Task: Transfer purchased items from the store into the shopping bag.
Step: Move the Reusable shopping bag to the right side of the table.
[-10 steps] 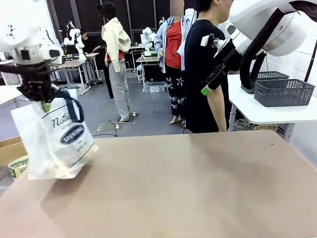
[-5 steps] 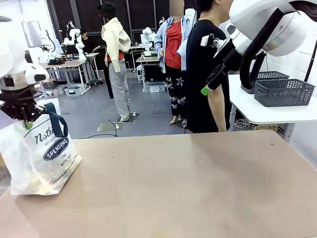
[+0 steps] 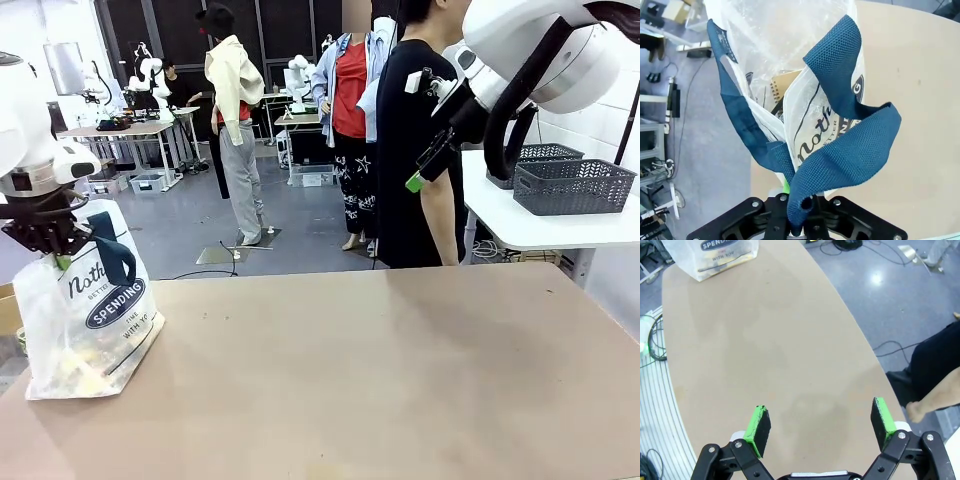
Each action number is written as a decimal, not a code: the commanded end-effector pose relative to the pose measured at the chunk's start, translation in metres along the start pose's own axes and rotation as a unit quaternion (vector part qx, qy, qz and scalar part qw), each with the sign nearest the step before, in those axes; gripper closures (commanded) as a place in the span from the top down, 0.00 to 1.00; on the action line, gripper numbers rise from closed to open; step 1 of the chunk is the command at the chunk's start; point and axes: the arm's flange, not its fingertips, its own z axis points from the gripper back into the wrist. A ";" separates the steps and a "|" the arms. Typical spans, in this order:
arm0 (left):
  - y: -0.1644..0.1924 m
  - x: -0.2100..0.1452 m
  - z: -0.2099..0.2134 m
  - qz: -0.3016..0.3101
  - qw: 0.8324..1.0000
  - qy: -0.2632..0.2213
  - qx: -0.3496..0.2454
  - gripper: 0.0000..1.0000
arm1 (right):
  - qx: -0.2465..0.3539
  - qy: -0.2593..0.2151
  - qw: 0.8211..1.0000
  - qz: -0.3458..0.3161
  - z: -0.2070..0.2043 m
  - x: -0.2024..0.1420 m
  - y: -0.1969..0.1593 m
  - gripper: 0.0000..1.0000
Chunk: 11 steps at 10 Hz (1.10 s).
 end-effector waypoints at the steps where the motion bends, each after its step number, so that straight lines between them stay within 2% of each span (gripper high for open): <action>1: 0.003 0.001 0.003 -0.005 1.000 0.004 0.002 0.00 | -0.001 0.012 1.000 -0.006 0.001 0.001 0.000 1.00; 3: 0.000 0.000 0.001 0.000 1.000 0.001 0.000 0.02 | -0.001 0.012 1.000 -0.006 0.001 0.001 0.000 1.00; 6: -0.018 0.015 0.010 0.001 1.000 0.021 -0.016 0.60 | -0.001 0.012 1.000 -0.006 0.001 0.001 0.000 1.00; 7: -0.023 0.015 0.013 -0.008 0.999 0.050 -0.011 0.80 | -0.001 0.012 1.000 -0.006 0.001 0.001 0.000 1.00; 8: -0.027 0.016 0.020 -0.013 0.998 0.053 -0.006 0.99 | -0.001 0.012 1.000 -0.006 0.001 0.001 0.000 1.00; 11: -0.027 0.018 0.042 -0.009 0.999 0.040 -0.003 1.00 | -0.001 0.012 1.000 -0.006 0.001 0.001 0.000 1.00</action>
